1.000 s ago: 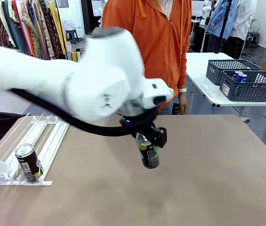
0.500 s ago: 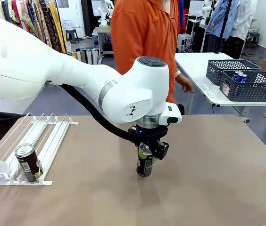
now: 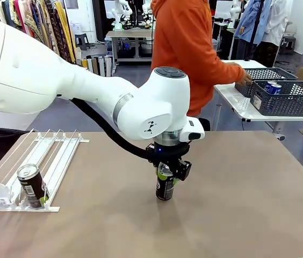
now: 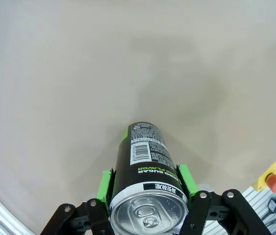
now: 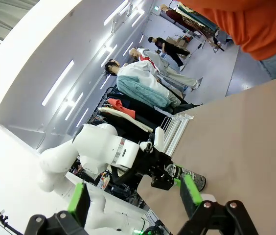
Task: Retrieve and store the cans from the dispenser.
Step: Pick up one can from the Automatic Can Dispenser and place it in the middle of the table.
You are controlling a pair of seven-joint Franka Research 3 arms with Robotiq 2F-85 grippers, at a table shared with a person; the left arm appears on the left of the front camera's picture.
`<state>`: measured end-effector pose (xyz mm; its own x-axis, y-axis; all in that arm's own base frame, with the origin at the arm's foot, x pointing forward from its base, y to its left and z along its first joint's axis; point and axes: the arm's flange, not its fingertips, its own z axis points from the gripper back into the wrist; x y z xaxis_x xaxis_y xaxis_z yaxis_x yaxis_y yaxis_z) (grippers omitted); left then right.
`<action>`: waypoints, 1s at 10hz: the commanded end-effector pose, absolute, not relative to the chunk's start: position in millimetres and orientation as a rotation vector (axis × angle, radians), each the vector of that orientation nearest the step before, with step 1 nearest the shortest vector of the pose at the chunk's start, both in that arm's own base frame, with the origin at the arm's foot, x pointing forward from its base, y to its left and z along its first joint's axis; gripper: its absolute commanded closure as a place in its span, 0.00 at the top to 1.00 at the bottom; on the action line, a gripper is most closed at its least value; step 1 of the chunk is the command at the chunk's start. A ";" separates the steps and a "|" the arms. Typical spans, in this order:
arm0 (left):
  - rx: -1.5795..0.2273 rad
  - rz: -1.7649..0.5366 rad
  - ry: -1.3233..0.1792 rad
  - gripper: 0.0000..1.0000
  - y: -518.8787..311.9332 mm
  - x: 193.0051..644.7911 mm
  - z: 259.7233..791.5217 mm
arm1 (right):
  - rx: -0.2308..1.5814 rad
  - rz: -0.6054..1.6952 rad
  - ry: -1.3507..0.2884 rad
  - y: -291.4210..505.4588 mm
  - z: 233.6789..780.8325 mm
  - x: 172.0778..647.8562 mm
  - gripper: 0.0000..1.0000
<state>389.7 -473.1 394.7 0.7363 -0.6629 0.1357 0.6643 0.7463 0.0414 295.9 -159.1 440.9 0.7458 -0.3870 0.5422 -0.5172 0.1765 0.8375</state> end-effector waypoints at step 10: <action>-0.323 -0.614 -0.241 1.00 -297.0 328.7 576.8 | 1.452 0.092 -0.801 -157.6 446.4 297.9 1.00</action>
<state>336.2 -369.3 567.5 0.7749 -0.5486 0.3141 0.6131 0.7731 -0.1623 296.0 -159.2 440.9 0.7460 -0.3871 0.5419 -0.5169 0.1765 0.8376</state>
